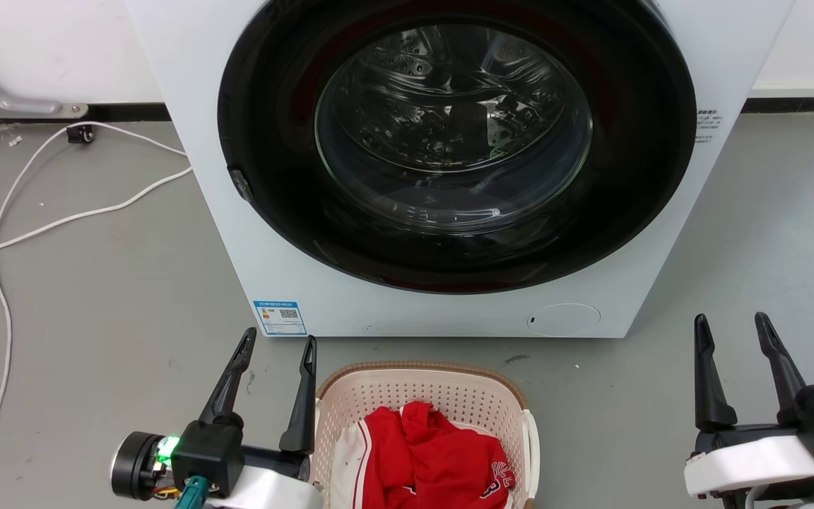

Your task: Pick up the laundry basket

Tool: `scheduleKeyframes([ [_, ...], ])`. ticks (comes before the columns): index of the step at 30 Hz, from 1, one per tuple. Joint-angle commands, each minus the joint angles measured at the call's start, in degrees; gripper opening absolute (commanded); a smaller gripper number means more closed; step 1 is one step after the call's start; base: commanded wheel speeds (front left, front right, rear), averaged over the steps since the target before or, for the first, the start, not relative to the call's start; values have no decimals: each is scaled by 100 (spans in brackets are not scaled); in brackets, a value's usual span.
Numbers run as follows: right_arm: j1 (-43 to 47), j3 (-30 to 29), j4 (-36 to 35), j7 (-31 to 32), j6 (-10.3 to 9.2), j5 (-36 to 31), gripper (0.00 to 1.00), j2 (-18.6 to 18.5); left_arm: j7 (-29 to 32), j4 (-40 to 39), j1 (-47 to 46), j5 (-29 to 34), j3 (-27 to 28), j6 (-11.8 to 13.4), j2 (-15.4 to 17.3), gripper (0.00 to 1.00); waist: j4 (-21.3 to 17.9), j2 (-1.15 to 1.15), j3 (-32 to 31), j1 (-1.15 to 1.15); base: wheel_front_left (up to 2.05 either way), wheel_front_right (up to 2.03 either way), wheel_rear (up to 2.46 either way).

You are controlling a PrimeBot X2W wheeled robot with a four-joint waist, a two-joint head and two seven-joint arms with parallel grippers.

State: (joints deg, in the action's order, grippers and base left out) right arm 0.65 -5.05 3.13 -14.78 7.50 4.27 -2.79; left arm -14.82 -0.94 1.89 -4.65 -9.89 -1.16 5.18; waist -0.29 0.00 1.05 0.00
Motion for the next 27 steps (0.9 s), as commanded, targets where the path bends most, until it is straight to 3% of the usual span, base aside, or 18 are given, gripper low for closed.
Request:
scheduleKeyframes([
  [1, 45, 1, 0, -51, -2, -118, 100, -17, -49, -26, 50, 125, 19, -38, -17, 100, 3, 0, -5, 0, 0, 0, 0],
  [21, 68, 54, 189, -42, -2, 51, 100, -14, -40, 148, 145, 198, 198, -311, -181, 100, 9, 0, -40, 0, 0, 0, 0],
  [27, -127, 49, 255, -43, -2, 23, 100, -14, -40, 456, -55, 175, 225, -361, -193, 100, -13, 0, 241, 0, 0, 0, 0],
])
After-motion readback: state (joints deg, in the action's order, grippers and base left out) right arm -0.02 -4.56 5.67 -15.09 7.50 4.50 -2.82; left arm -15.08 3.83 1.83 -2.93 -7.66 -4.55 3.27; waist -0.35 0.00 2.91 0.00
